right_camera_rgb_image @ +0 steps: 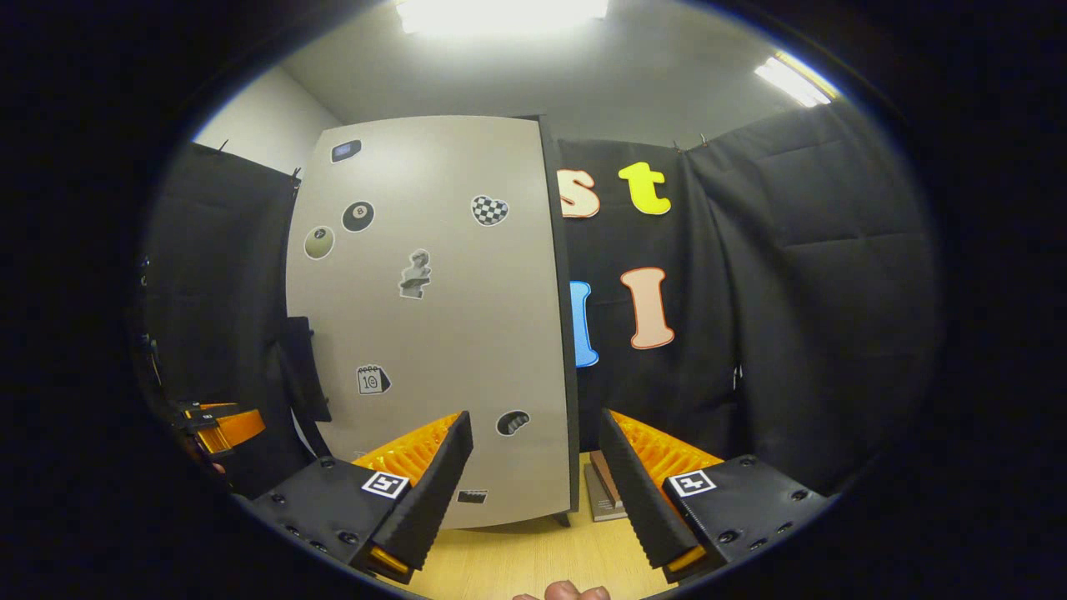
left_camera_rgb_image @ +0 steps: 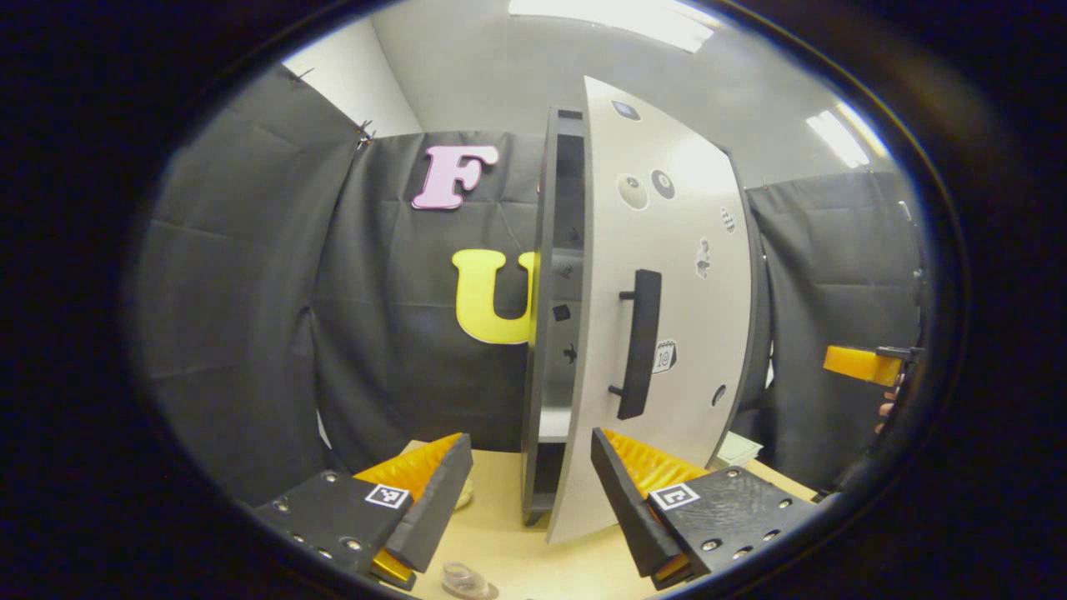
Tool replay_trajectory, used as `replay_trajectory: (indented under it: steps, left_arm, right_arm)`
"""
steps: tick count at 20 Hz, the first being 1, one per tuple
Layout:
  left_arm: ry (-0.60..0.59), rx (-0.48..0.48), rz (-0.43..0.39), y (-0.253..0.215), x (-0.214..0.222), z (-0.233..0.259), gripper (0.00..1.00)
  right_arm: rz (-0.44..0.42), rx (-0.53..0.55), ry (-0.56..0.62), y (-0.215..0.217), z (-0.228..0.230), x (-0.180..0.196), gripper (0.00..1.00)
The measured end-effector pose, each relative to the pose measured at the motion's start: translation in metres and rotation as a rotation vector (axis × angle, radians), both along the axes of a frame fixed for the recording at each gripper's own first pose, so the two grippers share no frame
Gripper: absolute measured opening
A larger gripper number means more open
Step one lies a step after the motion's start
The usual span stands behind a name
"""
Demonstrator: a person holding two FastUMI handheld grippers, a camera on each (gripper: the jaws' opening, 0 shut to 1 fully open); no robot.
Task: Open the cabinet door with the right hand, grasp the bottle in the cabinet with the left hand and place it on the coaster, then close the cabinet door with the right hand.
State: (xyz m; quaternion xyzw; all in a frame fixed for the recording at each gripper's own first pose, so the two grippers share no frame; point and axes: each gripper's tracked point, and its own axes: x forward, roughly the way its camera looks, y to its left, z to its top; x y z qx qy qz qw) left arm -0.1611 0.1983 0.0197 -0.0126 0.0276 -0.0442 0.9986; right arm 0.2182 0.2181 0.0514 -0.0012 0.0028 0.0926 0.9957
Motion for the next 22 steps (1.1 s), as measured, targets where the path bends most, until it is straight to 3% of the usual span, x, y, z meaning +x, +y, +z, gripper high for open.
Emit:
replay_trajectory:
  steps: [4,5,6,9,10,13,14,16,17,22]
  left_arm:
    - [-0.013,-0.036,0.029,-0.053,-0.007,0.010,0.92]
    - [-0.025,-0.033,0.035,-0.062,-0.011,0.015,0.86]
    - [-0.033,-0.029,0.041,-0.071,-0.015,0.018,0.86]
    - [-0.058,-0.082,0.022,-0.097,-0.030,0.026,0.87]
    - [-0.051,-0.092,0.028,-0.100,-0.033,0.023,0.87]
    - [-0.034,-0.045,0.080,-0.091,-0.045,0.027,0.85]
    - [-0.042,-0.024,0.094,-0.087,-0.048,0.035,0.89]
    - [-0.054,0.004,0.108,-0.082,-0.052,0.049,0.86]
    - [-0.060,0.010,0.109,-0.082,-0.053,0.054,0.86]
    - [-0.048,0.025,0.062,-0.085,-0.057,0.049,0.86]
  right_arm:
    - [0.044,0.028,0.039,-0.030,-0.007,0.007,0.97]
    - [0.057,0.029,0.034,-0.037,-0.006,0.008,0.97]
    - [0.064,0.021,0.027,-0.046,-0.004,0.008,0.93]
    - [0.084,0.003,0.008,-0.070,0.001,0.008,0.92]
    - [0.093,0.014,0.006,-0.074,0.002,0.008,0.97]
    - [0.112,0.038,0.047,-0.089,-0.004,0.009,0.98]
    - [0.109,0.044,0.057,-0.095,-0.005,0.009,0.97]
    - [0.101,0.081,0.060,-0.105,-0.003,0.009,0.93]
    - [0.095,0.096,0.064,-0.110,-0.004,0.011,0.97]
    - [0.033,0.100,0.067,-0.125,-0.009,0.019,0.98]
